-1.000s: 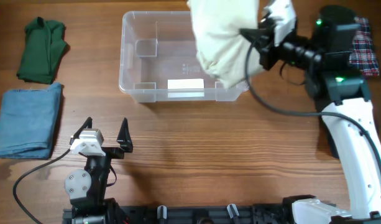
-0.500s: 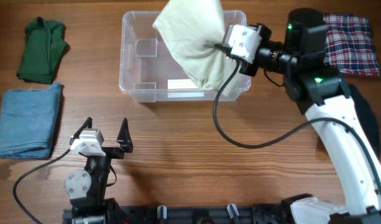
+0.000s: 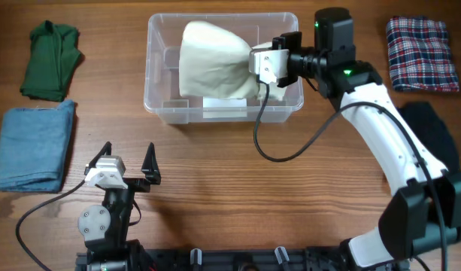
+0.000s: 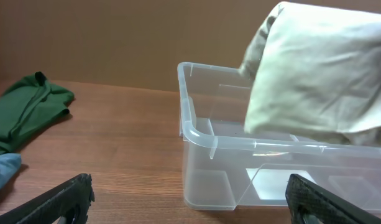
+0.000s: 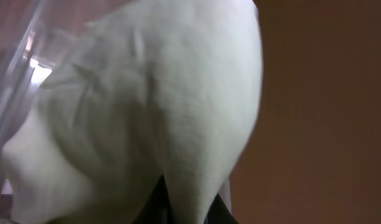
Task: Pack container
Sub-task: 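Carry the cream cloth left over the clear container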
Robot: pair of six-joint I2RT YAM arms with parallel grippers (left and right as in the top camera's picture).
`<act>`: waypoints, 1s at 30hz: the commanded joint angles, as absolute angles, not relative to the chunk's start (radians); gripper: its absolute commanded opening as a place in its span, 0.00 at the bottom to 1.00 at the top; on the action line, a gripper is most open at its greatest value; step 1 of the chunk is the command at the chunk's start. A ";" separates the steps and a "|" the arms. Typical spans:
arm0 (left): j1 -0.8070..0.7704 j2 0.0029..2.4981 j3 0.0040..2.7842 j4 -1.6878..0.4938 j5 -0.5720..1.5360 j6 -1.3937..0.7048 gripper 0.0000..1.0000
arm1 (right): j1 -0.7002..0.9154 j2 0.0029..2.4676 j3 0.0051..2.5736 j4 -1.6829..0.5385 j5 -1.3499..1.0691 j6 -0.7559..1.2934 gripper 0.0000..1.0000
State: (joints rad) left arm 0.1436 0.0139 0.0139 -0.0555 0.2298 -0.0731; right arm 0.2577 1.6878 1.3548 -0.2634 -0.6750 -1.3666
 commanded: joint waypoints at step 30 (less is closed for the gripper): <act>0.148 0.007 0.006 -0.056 0.220 -0.086 1.00 | 0.272 1.854 1.396 0.187 -0.377 -1.298 0.04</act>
State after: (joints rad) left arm 0.1436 0.0139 0.0139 -0.0559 0.2298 -0.0731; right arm 0.2588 1.8339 1.3556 0.1509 -0.4252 -1.3300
